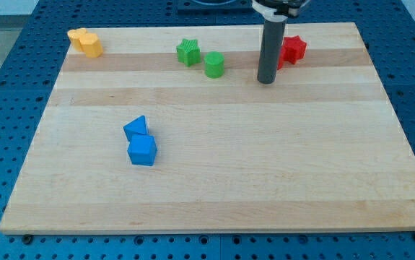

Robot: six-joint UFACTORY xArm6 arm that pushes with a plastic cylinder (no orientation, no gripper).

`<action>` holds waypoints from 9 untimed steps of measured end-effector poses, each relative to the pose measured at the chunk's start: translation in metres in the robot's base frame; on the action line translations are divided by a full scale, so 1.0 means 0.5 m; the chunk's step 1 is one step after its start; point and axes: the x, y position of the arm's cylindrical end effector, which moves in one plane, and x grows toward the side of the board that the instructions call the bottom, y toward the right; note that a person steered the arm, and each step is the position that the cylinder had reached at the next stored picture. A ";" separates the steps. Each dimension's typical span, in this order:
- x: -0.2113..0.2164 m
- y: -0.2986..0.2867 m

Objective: Move the red blocks slightly up

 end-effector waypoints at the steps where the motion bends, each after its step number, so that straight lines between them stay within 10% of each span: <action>1: 0.000 -0.004; 9: -0.111 0.030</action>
